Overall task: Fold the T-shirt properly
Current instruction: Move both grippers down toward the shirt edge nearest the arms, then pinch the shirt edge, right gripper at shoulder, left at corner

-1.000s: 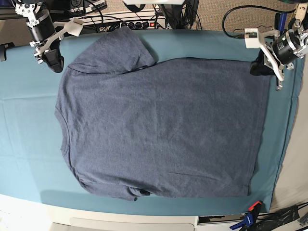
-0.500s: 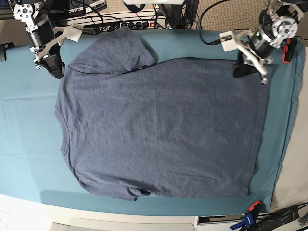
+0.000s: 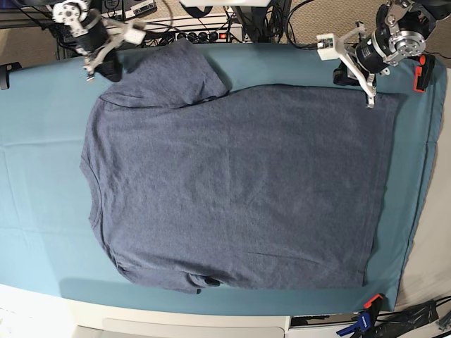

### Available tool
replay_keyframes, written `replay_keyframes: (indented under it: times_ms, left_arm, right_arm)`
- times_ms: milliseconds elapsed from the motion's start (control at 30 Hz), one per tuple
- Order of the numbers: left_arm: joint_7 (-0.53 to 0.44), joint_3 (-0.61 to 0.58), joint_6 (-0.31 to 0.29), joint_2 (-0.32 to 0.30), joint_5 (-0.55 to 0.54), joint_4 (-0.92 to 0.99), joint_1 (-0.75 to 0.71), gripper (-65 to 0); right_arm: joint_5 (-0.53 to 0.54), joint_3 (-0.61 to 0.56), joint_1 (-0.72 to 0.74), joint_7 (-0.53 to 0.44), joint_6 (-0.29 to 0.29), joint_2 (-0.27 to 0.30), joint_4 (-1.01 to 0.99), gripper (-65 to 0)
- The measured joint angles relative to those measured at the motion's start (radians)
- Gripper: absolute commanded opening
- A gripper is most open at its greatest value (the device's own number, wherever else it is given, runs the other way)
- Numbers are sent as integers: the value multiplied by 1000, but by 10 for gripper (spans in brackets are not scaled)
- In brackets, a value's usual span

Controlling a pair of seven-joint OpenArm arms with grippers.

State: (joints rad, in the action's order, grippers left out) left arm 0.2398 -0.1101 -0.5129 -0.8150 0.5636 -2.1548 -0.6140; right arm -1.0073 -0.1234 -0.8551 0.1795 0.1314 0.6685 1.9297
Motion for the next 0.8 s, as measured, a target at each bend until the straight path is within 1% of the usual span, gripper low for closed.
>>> replay_keyframes:
  times_ms: [33,100,167,233,267,367,433,633,700,800]
  left_arm:
    - [0,0,1,0,-5,0,0,-594]
    - [0,0,0,0,-8,0,-1,-578]
    - [1,0,0,0,-11,0,-2,-553]
    - [8,0,0,0,-42,0,-2,-522]
    - [7,0,0,0,-55,0,-3,-505]
    - [7,0,0,0,-76,0,-3,-467]
    - [8,0,0,0,-76,0,-3,-465]
    - [8,0,0,0,-76,0,-3,-465]
    - [8,0,0,0,-76,0,-3,-465]
    - [7,0,0,0,-76,0,-3,-465]
  right_arm:
    - [-2,-16,11,6,0,-3,-10,-505]
    - [-2,-40,21,30,-3,-3,-19,-504]
    - [-2,-56,21,34,-3,-3,-19,-503]
    - [-1,-60,21,50,-3,-4,-19,-503]
    - [21,-60,21,58,-3,-3,-19,-500]
    - [56,-60,21,80,-8,-3,-18,-439]
    - [58,-60,21,105,-7,-3,-17,-426]
    - [59,-59,21,150,1,-1,-16,-427]
    - [60,-59,21,153,1,9,-16,-427]
    - [59,-55,21,196,5,15,-17,-427]
